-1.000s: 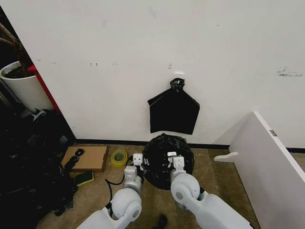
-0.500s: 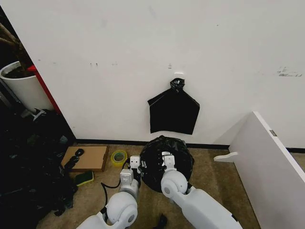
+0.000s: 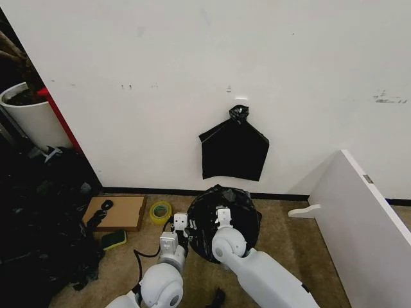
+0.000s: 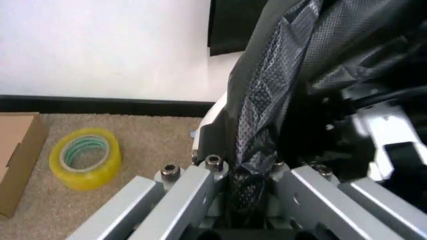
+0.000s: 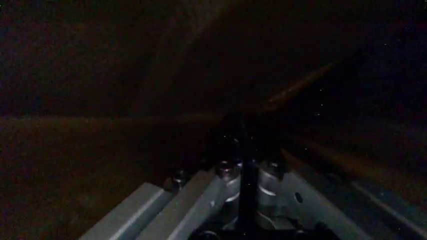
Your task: Place the garbage bag over the trash bin.
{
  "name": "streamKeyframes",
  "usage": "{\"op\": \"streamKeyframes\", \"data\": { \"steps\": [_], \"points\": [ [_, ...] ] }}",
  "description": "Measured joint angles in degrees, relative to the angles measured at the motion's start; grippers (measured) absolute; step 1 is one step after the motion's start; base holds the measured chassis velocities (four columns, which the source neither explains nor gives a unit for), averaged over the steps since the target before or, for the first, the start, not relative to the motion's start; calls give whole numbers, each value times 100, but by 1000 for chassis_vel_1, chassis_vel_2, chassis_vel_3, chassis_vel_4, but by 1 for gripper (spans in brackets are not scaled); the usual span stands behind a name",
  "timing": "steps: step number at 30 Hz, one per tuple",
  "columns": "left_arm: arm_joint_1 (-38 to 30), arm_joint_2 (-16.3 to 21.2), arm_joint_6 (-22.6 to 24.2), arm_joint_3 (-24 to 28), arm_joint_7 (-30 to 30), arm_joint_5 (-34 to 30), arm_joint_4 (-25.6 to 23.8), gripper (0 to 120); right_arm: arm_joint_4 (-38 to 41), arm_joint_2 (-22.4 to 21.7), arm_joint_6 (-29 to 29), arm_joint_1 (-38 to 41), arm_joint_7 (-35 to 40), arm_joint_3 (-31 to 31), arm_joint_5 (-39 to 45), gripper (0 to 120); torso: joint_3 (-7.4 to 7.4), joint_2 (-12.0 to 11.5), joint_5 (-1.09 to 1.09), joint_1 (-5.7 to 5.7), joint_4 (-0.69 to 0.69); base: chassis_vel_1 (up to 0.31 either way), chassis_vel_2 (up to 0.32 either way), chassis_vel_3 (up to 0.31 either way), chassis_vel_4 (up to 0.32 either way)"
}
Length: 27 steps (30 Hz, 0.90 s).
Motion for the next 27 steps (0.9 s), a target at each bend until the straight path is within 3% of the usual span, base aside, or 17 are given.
{"op": "streamKeyframes", "data": {
  "steps": [13, 27],
  "points": [
    [111, 134, -19, 19, 40, -30, -177, 0, -255, 140, 141, -130, -211, 182, -384, 0, 0, 0, 0, 0, 0, 0, 0, 0, 0],
    [-18, 51, -51, -106, 39, -51, 77, 0, 1279, -568, -146, -512, 48, -95, -1, 0, 0, 0, 0, -1, -1, 0, 0, 0, 0]
  ]
}}
